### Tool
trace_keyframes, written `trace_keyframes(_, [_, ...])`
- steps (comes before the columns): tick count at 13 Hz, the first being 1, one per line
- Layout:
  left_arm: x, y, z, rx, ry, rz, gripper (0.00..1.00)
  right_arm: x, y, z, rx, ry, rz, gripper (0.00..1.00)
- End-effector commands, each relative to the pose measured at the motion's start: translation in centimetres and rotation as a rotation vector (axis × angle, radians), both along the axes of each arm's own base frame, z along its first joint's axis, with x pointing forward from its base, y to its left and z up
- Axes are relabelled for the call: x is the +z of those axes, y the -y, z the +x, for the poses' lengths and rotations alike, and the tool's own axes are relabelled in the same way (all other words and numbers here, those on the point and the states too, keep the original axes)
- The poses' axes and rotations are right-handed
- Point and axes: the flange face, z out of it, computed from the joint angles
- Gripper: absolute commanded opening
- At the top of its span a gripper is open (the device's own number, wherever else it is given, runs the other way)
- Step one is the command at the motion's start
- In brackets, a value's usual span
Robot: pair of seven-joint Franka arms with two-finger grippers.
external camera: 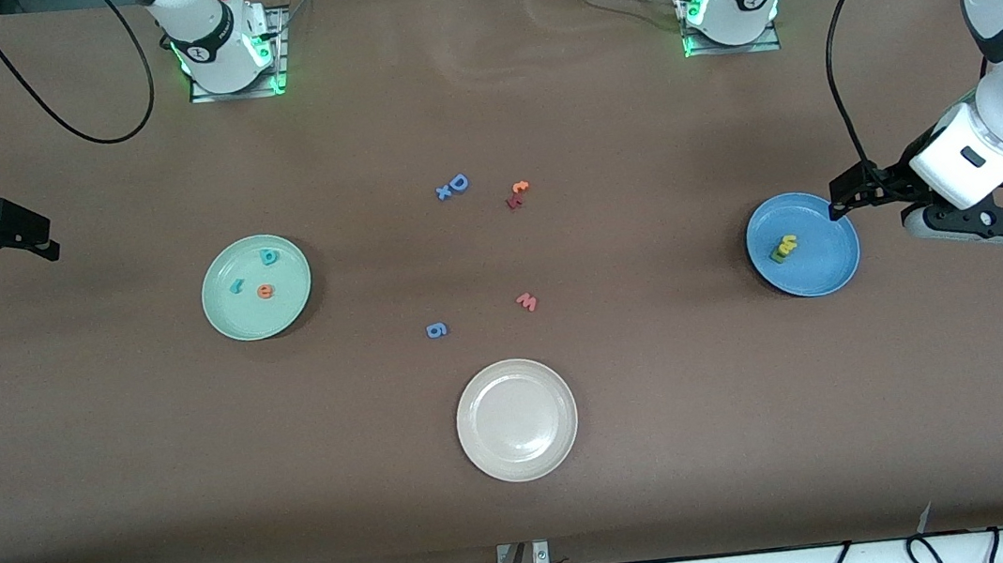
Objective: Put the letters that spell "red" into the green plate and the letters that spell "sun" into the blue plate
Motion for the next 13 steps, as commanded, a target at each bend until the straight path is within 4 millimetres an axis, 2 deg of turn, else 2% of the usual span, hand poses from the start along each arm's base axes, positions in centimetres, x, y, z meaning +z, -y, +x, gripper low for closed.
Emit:
trace_keyframes(1, [0.6,0.1,-0.3,0.003,-0.006,0.019,1.00,0.5,-0.3,0.4,0.014,0.010,-0.005,1.00])
trace_keyframes(7, [1.0,-0.5,0.1,0.027,0.005,0.006,1.00,0.5,-0.3,0.4,0.014,0.010,-0.005,1.00])
trace_keyframes(9, [2.0,-0.6,0.4,0.105,0.018,0.016,1.00,0.4,-0.3,0.4,0.014,0.009,-0.003,1.00])
trace_keyframes(13, [1.2,-1.5,0.7,0.125,0.004,0.017,1.00,0.5,-0.1,0.5,0.011,0.016,-0.004,1.00])
